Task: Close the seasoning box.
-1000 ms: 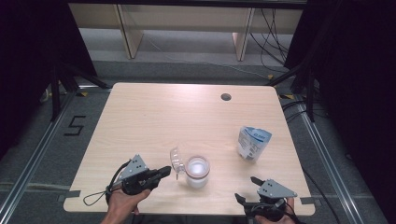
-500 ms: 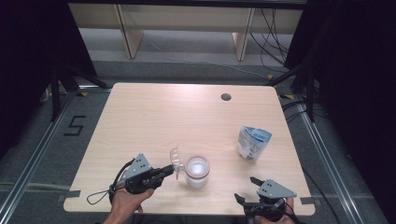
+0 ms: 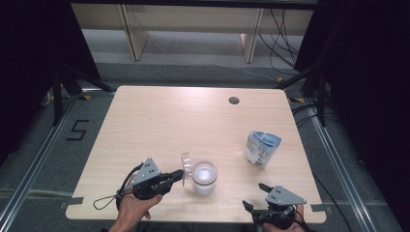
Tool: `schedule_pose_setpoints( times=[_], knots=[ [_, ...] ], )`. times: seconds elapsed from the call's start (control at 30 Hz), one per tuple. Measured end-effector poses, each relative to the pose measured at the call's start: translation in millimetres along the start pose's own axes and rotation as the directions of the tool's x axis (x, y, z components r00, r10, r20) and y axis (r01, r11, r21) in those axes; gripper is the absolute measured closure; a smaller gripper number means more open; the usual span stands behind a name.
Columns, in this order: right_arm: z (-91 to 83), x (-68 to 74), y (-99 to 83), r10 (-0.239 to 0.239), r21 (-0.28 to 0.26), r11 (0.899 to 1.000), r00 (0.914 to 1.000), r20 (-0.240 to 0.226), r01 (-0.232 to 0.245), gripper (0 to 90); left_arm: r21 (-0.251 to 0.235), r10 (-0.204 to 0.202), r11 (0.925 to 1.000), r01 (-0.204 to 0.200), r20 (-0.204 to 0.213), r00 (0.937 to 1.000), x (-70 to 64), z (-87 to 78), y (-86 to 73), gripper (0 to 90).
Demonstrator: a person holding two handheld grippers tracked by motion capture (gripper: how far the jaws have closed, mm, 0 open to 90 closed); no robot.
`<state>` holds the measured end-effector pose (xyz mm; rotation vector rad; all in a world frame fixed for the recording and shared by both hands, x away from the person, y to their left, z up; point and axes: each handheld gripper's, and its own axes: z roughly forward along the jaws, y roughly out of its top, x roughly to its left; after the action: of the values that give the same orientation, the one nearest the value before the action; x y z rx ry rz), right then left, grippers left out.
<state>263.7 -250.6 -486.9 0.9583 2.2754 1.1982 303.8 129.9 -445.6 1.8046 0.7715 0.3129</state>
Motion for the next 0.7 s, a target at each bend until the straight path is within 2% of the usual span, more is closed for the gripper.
schedule_pose_setpoints(
  times=[0.03,0.13,0.17,0.2,0.3,0.33,0.37,0.43,0.6,0.67,0.7],
  knots=[
    [0.0,0.3,0.0,0.001,0.001,1.0,1.0,0.001,-0.001,20.4,-0.003,-0.01,0.9999,0.01,0.003,0.9999,-0.4,0.7,-0.3,87.1],
    [0.4,0.8,0.1,-0.002,0.002,1.0,1.0,-0.002,0.002,20.7,0.001,0.003,1.0,-0.003,0.004,1.0,-0.3,1.9,0.1,86.9],
    [0.6,0.3,0.1,-0.016,-0.007,1.0,0.9998,0.012,0.016,20.7,0.001,-0.008,1.0,0.008,0.001,1.0,-0.9,2.7,-0.2,86.8],
    [1.0,1.1,0.0,-0.005,0.001,1.0,1.0,-0.002,0.005,20.7,-0.001,0.005,1.0,-0.005,0.009,0.9999,-0.1,3.1,0.0,86.8],
    [1.2,1.4,0.0,-0.002,0.005,1.0,1.0,-0.004,0.002,20.7,-0.005,0.003,1.0,-0.003,0.014,0.9999,-0.5,4.7,0.3,86.7],
    [0.8,1.7,-0.1,-0.005,0.004,1.0,1.0,0.008,0.005,20.7,0.005,0.001,1.0,-0.001,0.004,1.0,-1.4,4.3,0.6,86.7],
    [1.2,1.9,-0.1,-0.002,0.005,1.0,1.0,0.002,0.002,20.7,0.004,0.011,0.9999,-0.011,0.012,0.9999,-1.1,4.9,0.8,86.6],
    [1.5,1.9,0.0,0.0,0.008,1.0,1.0,-0.006,0.0,20.7,0.0,0.005,1.0,-0.005,0.015,0.9999,-1.5,6.4,0.5,86.6],
    [1.6,2.1,-0.1,-0.001,0.006,1.0,1.0,0.0,0.001,20.7,0.008,0.008,0.9999,-0.008,0.017,0.9998,-3.8,8.9,1.5,86.5],
    [1.1,3.6,-0.3,0.015,0.011,1.0,0.9999,0.003,-0.015,20.7,0.011,0.017,0.9998,-0.018,0.026,0.9995,-3.9,10.3,1.7,86.3],
    [1.2,3.1,-0.2,0.005,0.005,1.0,1.0,0.008,-0.005,20.8,0.011,0.013,0.9998,-0.013,0.024,0.9996,-4.7,10.7,1.7,86.0]
  ],
)
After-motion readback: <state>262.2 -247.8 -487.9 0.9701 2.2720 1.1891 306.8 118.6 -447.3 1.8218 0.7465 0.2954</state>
